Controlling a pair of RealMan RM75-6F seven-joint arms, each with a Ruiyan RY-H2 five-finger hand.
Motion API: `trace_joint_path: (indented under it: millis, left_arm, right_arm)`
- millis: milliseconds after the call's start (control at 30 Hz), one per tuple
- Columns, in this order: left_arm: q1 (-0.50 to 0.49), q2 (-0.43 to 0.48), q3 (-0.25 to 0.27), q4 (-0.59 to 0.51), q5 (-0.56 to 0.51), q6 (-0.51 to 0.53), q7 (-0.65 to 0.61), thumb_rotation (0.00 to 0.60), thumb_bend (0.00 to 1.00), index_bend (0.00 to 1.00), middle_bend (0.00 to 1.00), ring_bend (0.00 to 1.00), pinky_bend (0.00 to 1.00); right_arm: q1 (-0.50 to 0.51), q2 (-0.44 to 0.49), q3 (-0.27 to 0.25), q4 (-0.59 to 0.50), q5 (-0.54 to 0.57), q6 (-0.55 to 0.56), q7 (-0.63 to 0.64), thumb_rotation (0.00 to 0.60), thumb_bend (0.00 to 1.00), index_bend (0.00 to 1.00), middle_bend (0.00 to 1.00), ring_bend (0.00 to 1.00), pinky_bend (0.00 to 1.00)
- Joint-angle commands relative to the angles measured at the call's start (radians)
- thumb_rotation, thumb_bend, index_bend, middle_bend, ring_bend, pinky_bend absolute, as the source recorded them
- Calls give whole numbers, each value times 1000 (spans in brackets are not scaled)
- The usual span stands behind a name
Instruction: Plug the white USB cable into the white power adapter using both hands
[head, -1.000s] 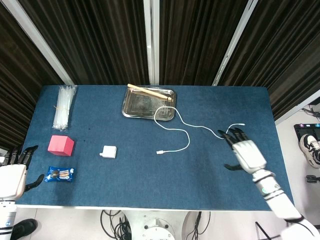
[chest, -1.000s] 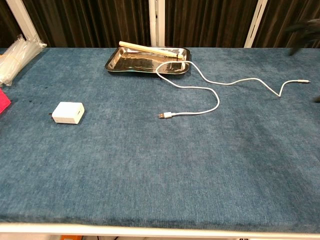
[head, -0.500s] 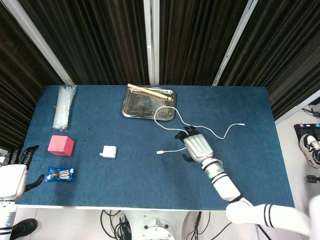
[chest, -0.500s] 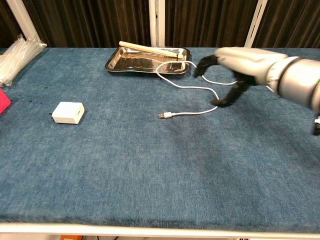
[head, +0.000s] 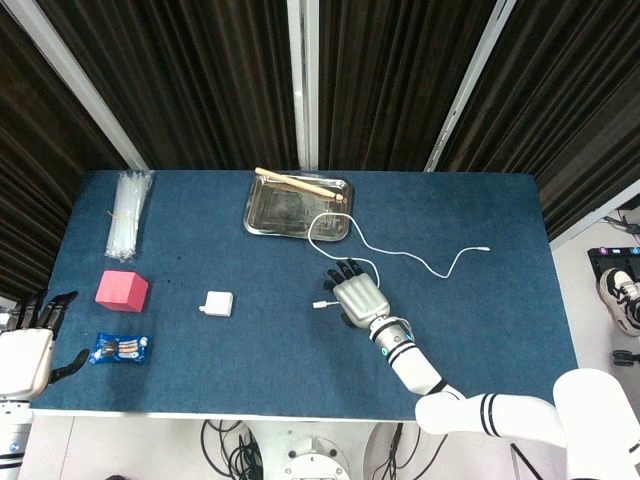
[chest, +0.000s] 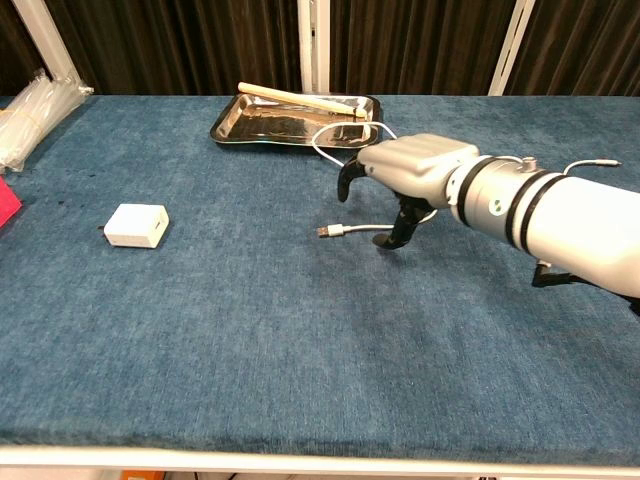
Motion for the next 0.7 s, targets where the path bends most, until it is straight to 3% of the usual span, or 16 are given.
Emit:
trace_joint_path:
  millis: [33,400,700]
  left_arm:
    - [0,0,1,4,-3,-3,-7,600,208,113,146,25,0]
    - [0,-4,0,14,-1,-4,-21,600,207,113,147,25,0]
    - [-3,-7,0,21,3,-4,-29,600,207,113,146,25,0]
  right_arm:
    - [16,-2,-1,9,22,-26,15,600,246,290,117,0,0]
    - [31,19,-51,-28,26,-36,21,600,254,335,117,0,0]
    - [-53,139,-147,-184,-113,29,103,600,276,411,153,0,0]
